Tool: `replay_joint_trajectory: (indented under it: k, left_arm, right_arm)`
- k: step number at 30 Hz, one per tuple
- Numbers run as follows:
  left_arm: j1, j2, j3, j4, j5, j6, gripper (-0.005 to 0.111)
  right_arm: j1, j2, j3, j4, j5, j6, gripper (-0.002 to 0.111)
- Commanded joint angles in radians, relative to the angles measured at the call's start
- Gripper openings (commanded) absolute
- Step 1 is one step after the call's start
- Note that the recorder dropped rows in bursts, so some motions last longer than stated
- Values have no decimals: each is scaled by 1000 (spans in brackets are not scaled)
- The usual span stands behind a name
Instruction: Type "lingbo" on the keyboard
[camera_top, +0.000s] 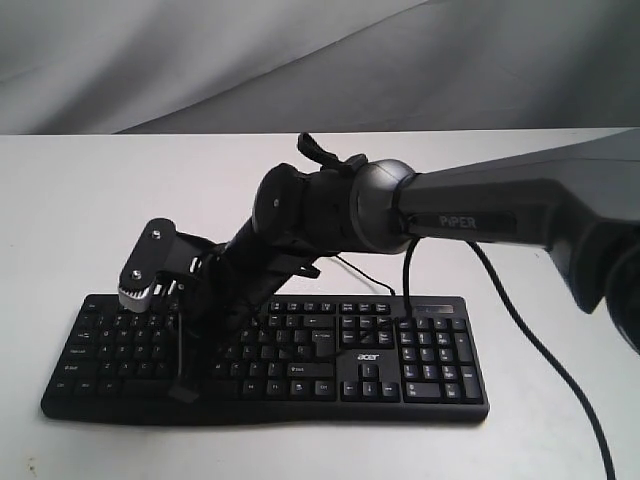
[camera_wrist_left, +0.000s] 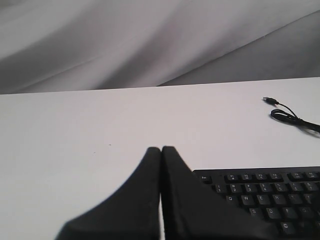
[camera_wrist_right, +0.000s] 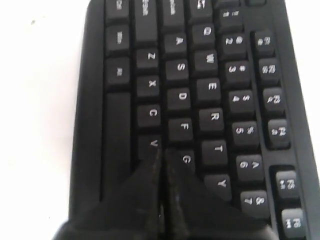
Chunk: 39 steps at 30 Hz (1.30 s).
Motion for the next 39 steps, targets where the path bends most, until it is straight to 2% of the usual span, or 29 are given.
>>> replay_joint_trajectory:
  k: [1,15,39]
  left_arm:
    - [1,-4,5,-4,-7,-2,1]
    - [1,-4,5,-4,-7,-2,1]
    - [1,-4,5,-4,-7,-2,1]
  right_arm:
    - [7,21,-44,-15,9,26,0]
    - [7,41,-46,-13,-66,27,0]
    - [7,63,-47,1,-79,24,0]
